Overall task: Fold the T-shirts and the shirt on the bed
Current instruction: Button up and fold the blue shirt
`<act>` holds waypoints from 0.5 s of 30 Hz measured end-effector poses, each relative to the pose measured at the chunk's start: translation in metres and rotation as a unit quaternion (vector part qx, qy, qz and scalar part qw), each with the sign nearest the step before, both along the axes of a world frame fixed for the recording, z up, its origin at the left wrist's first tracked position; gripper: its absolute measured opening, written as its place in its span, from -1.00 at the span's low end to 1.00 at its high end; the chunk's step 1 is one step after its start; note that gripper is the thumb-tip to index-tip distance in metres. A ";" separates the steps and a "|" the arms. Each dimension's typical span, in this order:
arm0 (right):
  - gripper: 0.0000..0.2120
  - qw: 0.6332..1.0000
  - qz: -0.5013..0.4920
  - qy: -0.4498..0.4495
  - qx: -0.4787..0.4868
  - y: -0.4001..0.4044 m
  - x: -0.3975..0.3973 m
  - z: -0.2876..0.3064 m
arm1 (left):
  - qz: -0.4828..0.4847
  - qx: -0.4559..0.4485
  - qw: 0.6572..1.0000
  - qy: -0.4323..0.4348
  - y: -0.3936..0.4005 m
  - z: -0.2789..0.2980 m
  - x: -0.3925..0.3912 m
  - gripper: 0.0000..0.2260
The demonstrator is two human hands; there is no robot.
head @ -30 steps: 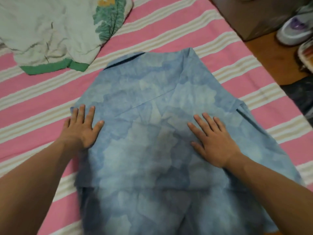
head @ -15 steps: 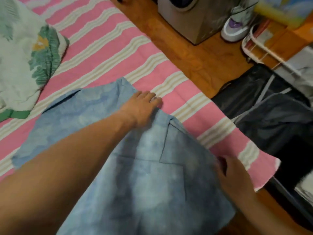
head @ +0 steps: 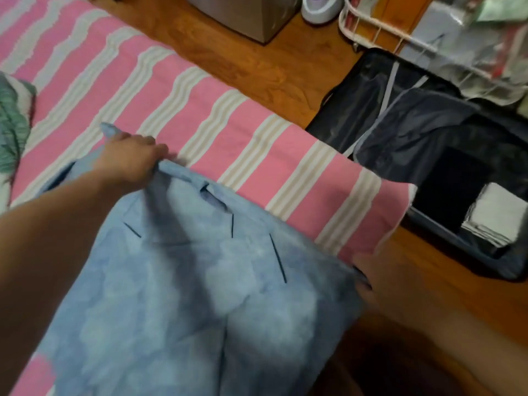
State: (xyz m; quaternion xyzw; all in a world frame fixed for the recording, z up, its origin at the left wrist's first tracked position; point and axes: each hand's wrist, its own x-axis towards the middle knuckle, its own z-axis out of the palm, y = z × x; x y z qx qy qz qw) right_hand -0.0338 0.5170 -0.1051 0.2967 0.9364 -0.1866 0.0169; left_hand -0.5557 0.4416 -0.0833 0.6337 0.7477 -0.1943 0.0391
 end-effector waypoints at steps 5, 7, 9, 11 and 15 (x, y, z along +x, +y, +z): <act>-0.83 0.981 0.188 0.019 0.052 -0.076 0.002 0.028 | -0.057 0.090 0.992 0.070 -0.103 0.026 -0.008 -0.72; -0.81 0.973 0.225 0.007 0.053 -0.106 -0.003 0.020 | -0.096 0.099 0.988 0.066 -0.132 0.025 -0.011 -0.76; -0.70 0.968 0.246 -0.002 0.052 -0.131 -0.008 0.001 | -0.119 0.092 0.987 0.064 -0.158 0.010 -0.016 -0.80; -0.59 0.967 0.250 -0.014 0.048 -0.149 -0.014 -0.022 | -0.094 0.076 0.990 0.076 -0.176 -0.011 -0.022 -0.88; -0.67 0.962 0.267 -0.050 0.039 -0.170 -0.024 -0.046 | 0.060 -0.038 0.992 0.101 -0.186 -0.035 -0.015 -0.67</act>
